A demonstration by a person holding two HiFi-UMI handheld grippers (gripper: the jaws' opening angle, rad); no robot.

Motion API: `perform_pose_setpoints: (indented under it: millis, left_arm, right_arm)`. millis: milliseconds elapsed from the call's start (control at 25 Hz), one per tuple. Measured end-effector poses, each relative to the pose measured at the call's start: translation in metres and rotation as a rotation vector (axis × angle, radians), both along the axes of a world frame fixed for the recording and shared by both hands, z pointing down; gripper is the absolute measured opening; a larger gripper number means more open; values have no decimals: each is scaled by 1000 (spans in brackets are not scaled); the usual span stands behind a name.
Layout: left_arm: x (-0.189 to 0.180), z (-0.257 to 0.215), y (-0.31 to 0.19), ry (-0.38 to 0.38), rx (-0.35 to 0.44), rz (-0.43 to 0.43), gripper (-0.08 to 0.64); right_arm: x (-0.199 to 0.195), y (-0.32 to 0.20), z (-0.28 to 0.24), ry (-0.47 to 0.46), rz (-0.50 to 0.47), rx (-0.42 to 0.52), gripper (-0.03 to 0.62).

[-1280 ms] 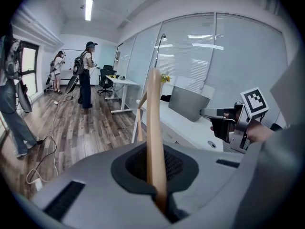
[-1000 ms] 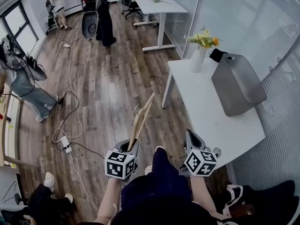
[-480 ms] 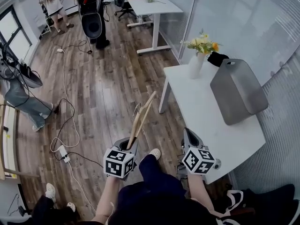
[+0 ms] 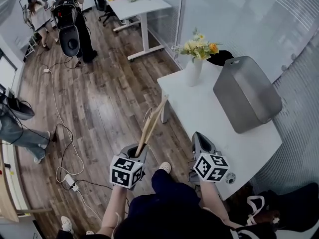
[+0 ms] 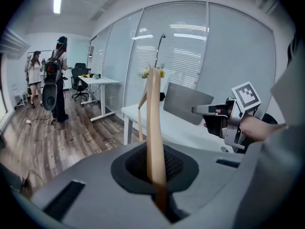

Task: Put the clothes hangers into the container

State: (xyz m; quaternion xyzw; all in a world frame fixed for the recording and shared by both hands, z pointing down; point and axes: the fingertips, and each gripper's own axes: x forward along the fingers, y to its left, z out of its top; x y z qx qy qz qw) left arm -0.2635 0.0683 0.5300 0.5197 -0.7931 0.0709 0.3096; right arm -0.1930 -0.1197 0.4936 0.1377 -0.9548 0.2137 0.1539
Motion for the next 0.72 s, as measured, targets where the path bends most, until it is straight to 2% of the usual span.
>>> perform_pose_setpoints:
  millis: [720]
  left_arm:
    - [-59,-4,-72,-20,-22,206,9]
  right_arm:
    - [-50,-75,7,9,126,-18,28]
